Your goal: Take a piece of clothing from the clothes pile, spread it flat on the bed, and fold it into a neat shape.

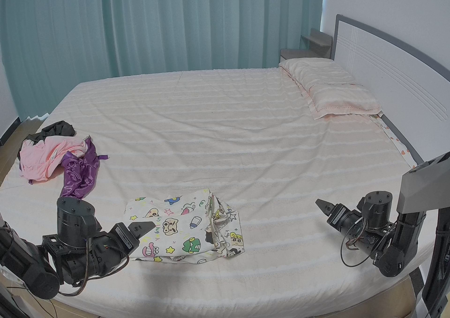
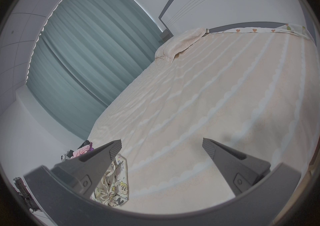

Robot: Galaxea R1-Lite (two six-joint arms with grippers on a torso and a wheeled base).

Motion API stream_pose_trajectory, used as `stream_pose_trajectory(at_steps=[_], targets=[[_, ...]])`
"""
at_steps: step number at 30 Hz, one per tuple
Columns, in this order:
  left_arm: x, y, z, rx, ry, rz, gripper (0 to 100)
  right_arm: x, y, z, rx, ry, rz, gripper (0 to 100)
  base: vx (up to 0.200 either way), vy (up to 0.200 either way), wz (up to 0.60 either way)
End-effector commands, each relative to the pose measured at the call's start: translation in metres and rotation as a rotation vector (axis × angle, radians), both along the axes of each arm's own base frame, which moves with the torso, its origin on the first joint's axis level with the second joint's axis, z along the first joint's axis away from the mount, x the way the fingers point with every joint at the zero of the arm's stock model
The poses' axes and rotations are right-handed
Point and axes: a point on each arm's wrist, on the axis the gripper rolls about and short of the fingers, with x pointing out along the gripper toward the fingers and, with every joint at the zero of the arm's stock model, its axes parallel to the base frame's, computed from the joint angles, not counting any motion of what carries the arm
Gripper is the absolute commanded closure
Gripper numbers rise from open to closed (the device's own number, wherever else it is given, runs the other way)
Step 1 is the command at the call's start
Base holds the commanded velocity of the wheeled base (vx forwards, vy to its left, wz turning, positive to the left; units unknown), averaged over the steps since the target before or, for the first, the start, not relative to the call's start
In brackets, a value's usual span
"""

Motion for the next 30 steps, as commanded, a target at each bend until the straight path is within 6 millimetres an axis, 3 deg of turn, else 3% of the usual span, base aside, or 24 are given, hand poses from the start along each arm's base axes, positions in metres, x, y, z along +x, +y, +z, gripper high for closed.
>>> stream_pose_trajectory(at_steps=[1, 23, 29, 30], targets=[[0.000, 0.003, -0.001, -0.001, 0.008, 0.009, 0, -0.001, 0.001, -0.001, -0.001, 0.002, 0.004, 0, 0.000, 0.200, 0.00], [0.005, 0.014, -0.003, -0.071, 0.042, 0.022, 0, -0.003, 0.002, 0.002, 0.002, -0.007, 0.009, 0, 0.000, 0.200, 0.00], [0.000, 0.018, -0.006, -0.085, 0.071, 0.007, 0, -0.008, 0.006, 0.017, 0.013, -0.047, 0.038, 0, 0.000, 0.200, 0.00], [0.001, 0.020, -0.007, -0.091, 0.075, 0.011, 0, -0.012, 0.014, 0.020, 0.007, -0.052, 0.085, 0, 0.000, 0.000, 0.00]])
